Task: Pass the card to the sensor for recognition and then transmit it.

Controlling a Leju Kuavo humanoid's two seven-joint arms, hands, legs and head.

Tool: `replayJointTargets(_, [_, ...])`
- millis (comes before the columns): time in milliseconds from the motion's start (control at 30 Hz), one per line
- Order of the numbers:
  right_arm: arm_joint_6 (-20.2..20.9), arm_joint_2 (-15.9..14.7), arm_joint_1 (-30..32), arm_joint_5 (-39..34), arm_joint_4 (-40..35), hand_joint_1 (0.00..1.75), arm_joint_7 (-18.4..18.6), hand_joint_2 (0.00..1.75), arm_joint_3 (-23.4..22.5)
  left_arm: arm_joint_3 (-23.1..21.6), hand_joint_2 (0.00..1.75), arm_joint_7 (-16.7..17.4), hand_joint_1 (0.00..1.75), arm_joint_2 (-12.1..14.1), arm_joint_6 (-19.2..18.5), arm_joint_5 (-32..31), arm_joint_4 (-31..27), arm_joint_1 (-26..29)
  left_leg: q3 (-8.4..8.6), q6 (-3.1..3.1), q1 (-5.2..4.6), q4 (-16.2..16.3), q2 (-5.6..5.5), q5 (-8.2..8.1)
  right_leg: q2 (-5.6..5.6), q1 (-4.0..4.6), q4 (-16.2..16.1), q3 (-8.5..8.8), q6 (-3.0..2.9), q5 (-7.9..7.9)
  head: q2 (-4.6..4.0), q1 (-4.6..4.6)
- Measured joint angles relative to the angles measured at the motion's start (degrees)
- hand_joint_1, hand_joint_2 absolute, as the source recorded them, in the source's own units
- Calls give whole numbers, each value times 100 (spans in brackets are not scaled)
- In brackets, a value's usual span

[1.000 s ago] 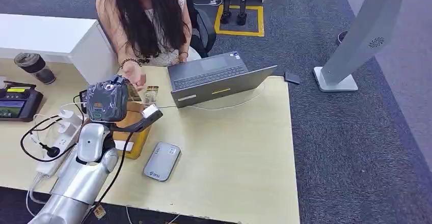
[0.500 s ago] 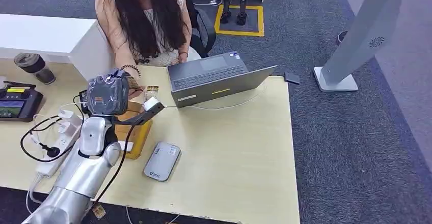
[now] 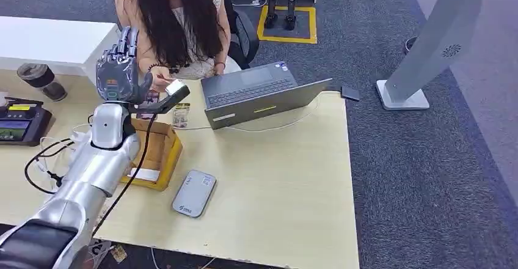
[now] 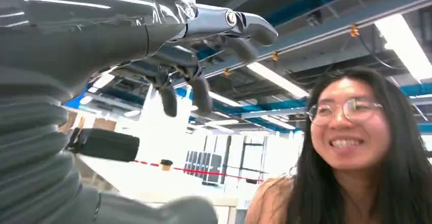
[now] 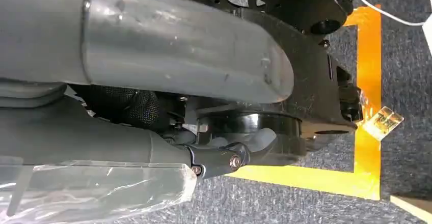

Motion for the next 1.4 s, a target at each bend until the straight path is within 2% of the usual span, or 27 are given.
replayJointTargets(267, [0, -81, -92, -31, 13, 0, 9, 0, 153, 0, 175, 13, 0, -28, 2, -17, 301, -122, -2, 0, 4, 0, 3, 0, 6, 3, 0, -3, -1, 0, 0, 0])
replayJointTargets(533, [0, -87, -110, 31, 15, 0, 50, 0, 175, 0, 175, 90, 0, -44, -59, -31, 310, -132, -2, 0, 4, 0, 3, 0, 6, 3, 1, -2, -1, 0, 0, 0])
replayJointTargets(733, [0, -87, -103, 173, 17, 0, 94, 0, 168, 0, 175, -13, 0, -35, -11, 192, 280, -114, -4, 0, 4, 0, 3, 0, 5, 2, 2, -1, -1, 0, 0, 2])
replayJointTargets(867, [0, -44, -19, 415, 2, 0, 131, 0, 48, 0, 175, -292, 0, 126, 81, 683, -244, 305, -4, 0, 4, -2, 9, -1, 10, 2, 2, -2, -2, -1, 0, -2])
replayJointTargets(967, [0, 50, 129, 728, -44, 0, 186, 0, -156, 70, 175, -597, 0, 383, 127, 1074, -1049, 1076, -1, -5, 2, -12, 24, -6, 27, 0, 3, -4, -1, -5, 0, -2])
replayJointTargets(1000, [0, 96, 189, 831, -63, 0, 195, 0, -241, 158, 175, -774, 0, 470, 140, 1174, -1440, 1447, 1, -5, 1, -14, 35, -8, 37, -2, 3, -6, -2, -7, 0, 0])
replayJointTargets(1067, [0, 208, 339, 1041, -114, 0, 195, 0, -427, 477, 175, -1366, 0, 544, 155, 1424, -2280, 2325, 6, -13, -3, -20, 48, -19, 52, -6, 2, -12, -3, -13, 0, -2])
replayJointTargets(1167, [0, 384, 573, 1300, -159, 0, 203, 0, -766, 1245, 175, -2926, 0, 408, 168, 2093, -3672, 3786, 2, -7, -6, -20, 76, -35, 79, -7, -1, -25, -4, -22, 0, -2])
replayJointTargets(1200, [0, 443, 663, 1368, -183, 0, 203, 0, -887, 1615, 175, -3537, 0, 237, 173, 2383, -4102, 4253, 1, -10, -9, -20, 76, -40, 79, -7, -1, -27, -2, -25, 0, -2])
replayJointTargets(1267, [0, 537, 795, 1419, -218, 0, 184, 0, -1077, 2161, 175, -4412, 0, -71, 173, 2833, -4772, 5022, 0, 1, -10, -20, 76, -52, 79, -8, -4, -26, 6, -36, 0, 0])
replayJointTargets(1333, [0, 614, 908, 1432, -256, 0, 138, 0, -1241, 2676, 175, -4860, 0, -375, 173, 3058, -5279, 5617, -1, 2, -11, -19, 67, -55, 68, -10, -8, -25, 12, -40, 0, -4])
replayJointTargets(1400, [0, 688, 991, 1473, -286, 0, 79, 0, -1379, 3017, 175, -4968, 0, -599, 173, 3155, -5638, 6027, -5, 6, -11, -20, 56, -58, 49, -10, -8, -11, 14, -42, 0, 0])
